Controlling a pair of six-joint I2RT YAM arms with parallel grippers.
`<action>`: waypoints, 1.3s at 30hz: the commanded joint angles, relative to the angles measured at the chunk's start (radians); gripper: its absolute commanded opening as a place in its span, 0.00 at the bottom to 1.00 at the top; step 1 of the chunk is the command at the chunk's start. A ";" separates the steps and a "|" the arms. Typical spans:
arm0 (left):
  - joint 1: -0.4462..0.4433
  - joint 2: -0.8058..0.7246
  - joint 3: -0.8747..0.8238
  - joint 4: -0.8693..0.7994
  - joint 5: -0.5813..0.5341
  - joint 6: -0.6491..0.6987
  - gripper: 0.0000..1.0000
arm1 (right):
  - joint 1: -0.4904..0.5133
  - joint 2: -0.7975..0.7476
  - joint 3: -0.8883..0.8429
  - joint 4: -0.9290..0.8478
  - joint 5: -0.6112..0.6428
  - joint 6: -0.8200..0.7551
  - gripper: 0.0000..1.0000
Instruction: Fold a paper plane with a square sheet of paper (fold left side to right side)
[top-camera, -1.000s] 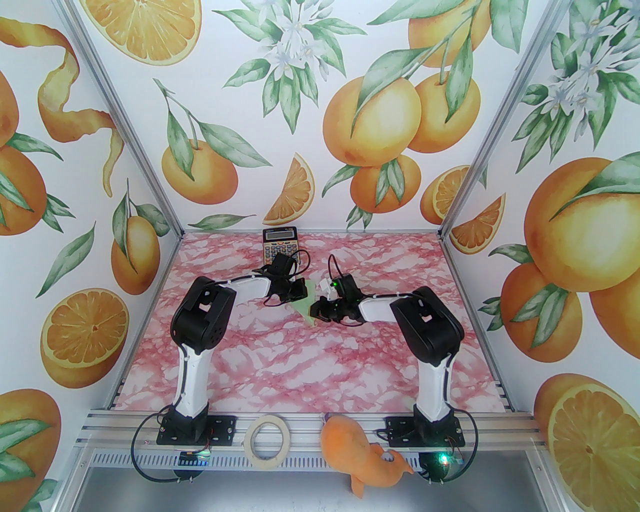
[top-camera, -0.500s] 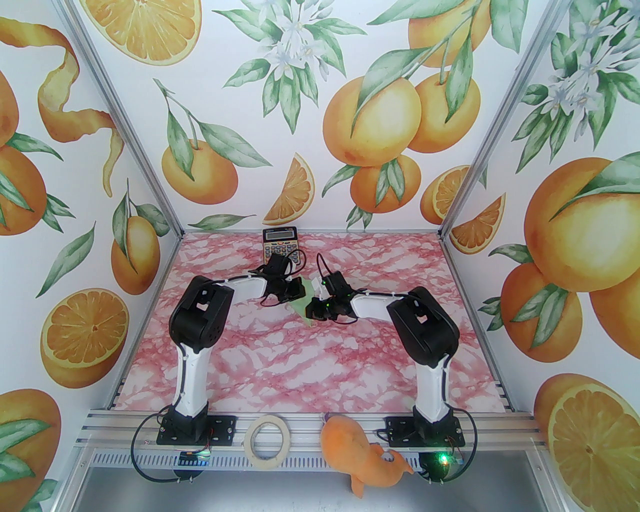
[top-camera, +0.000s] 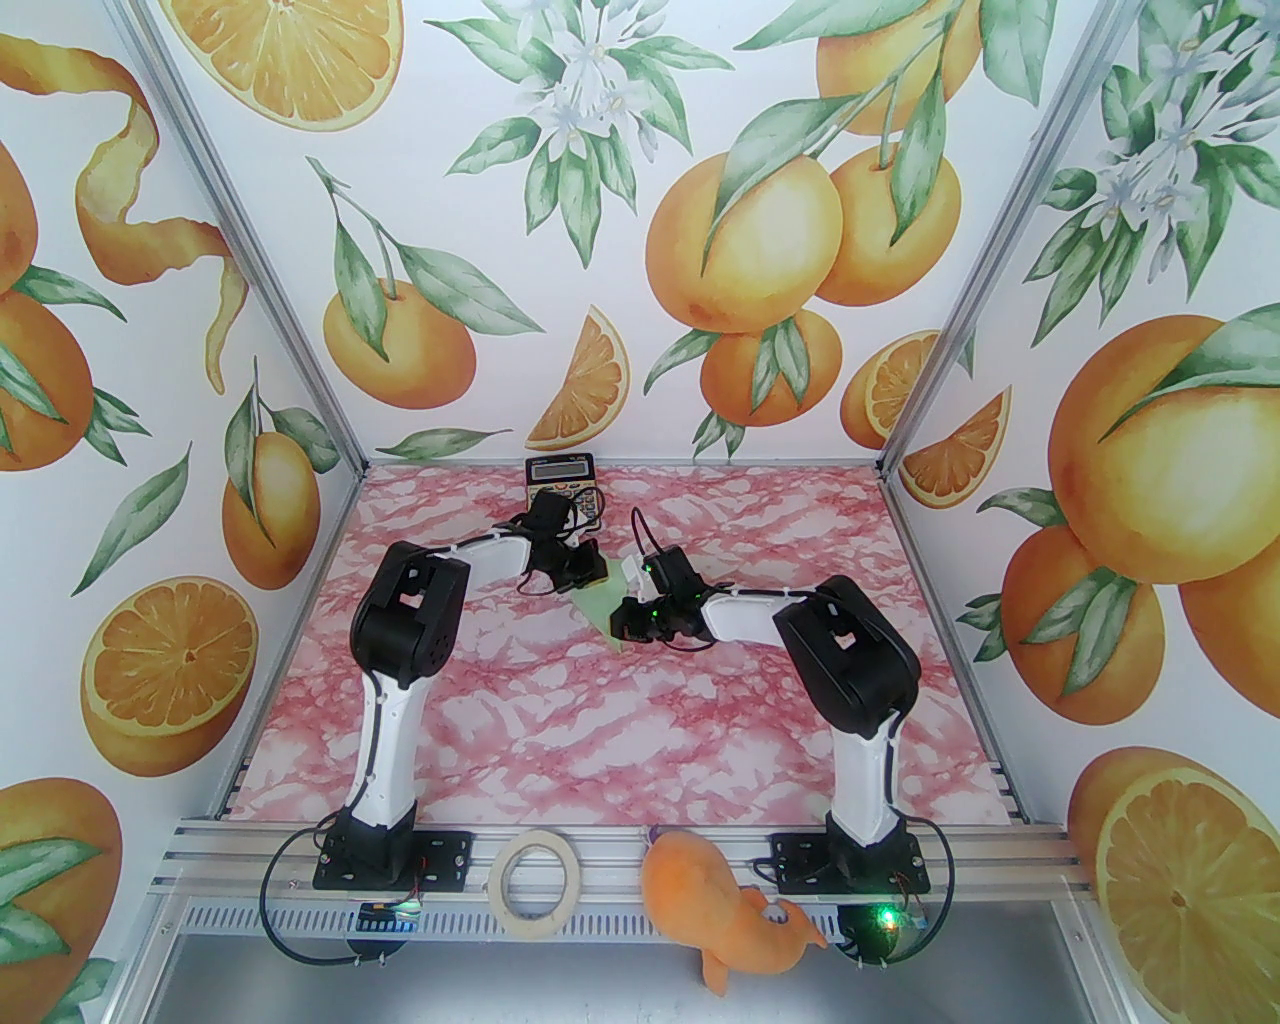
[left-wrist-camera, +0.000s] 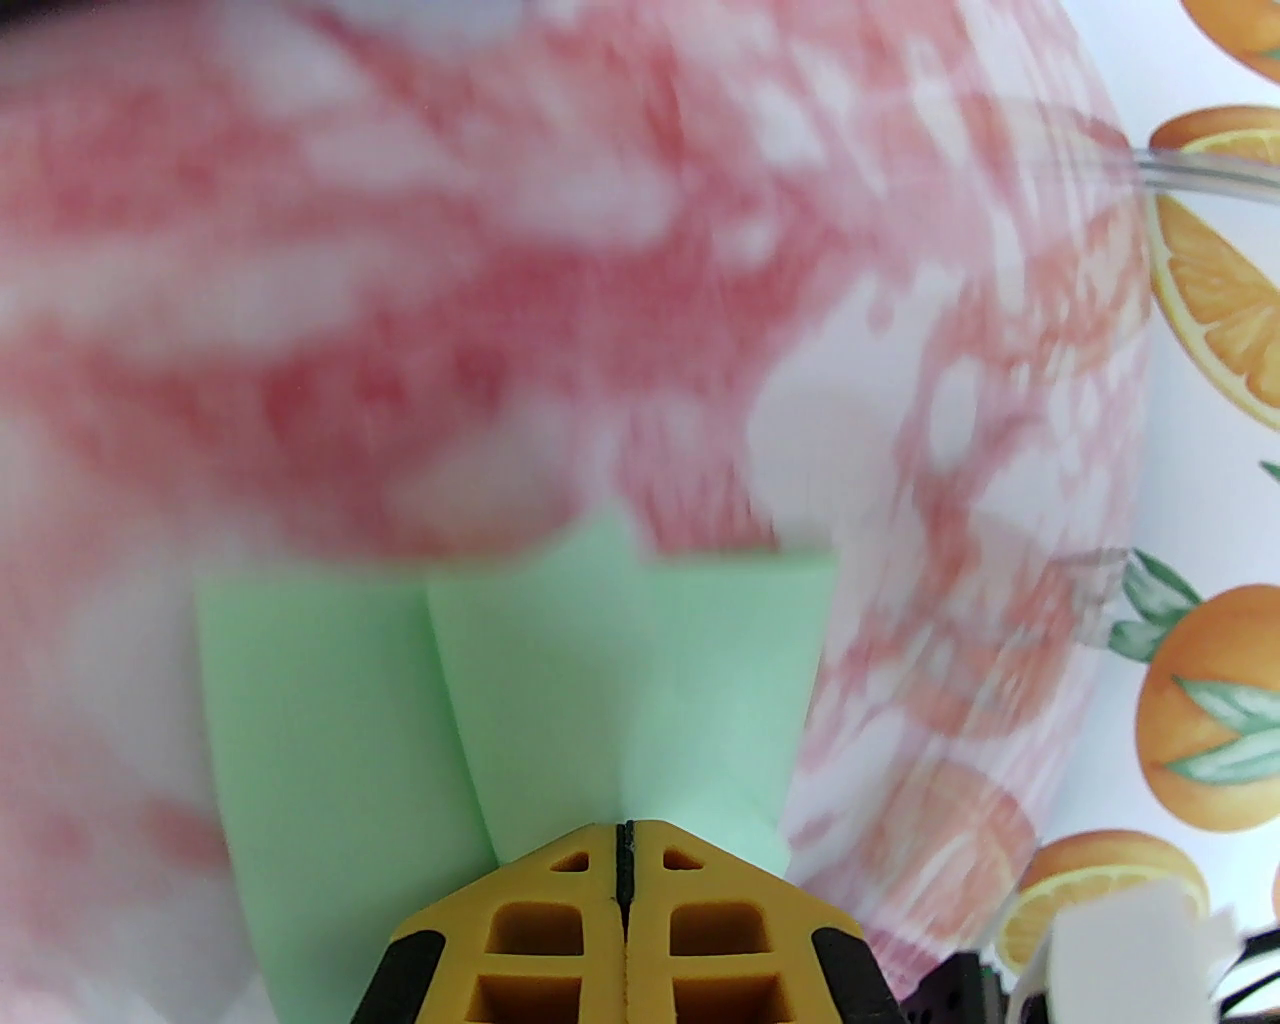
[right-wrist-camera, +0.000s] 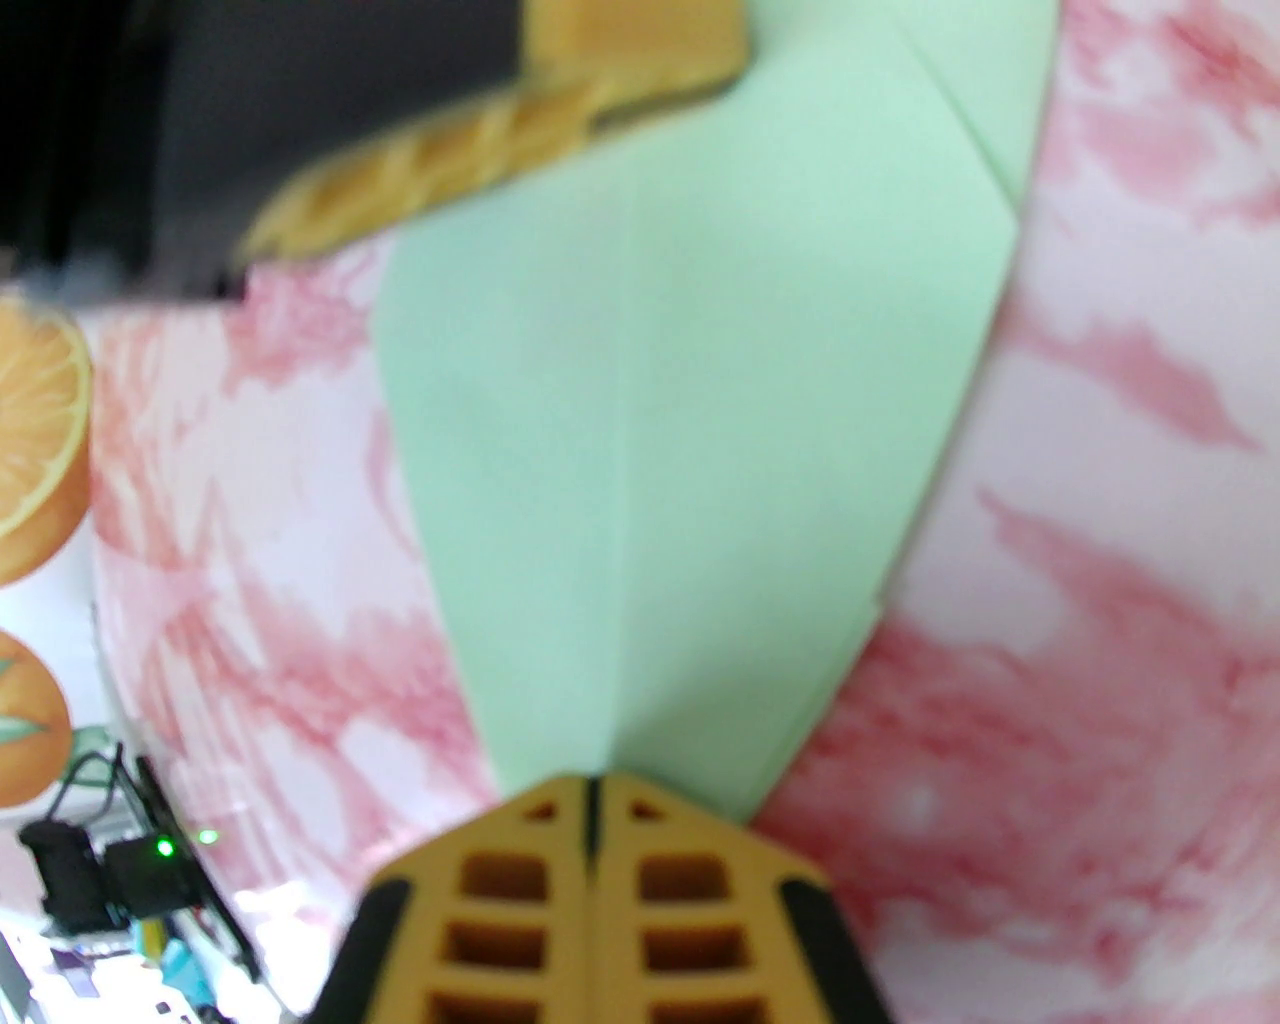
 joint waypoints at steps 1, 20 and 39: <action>0.061 0.071 0.072 0.028 -0.125 0.008 0.05 | 0.033 0.070 -0.088 -0.243 0.061 -0.017 0.00; 0.080 0.105 0.064 0.060 -0.134 0.003 0.01 | 0.051 -0.065 -0.170 -0.217 -0.028 -0.031 0.00; 0.045 -0.039 0.054 0.036 -0.051 0.046 0.13 | 0.007 -0.263 -0.187 -0.231 -0.011 -0.012 0.10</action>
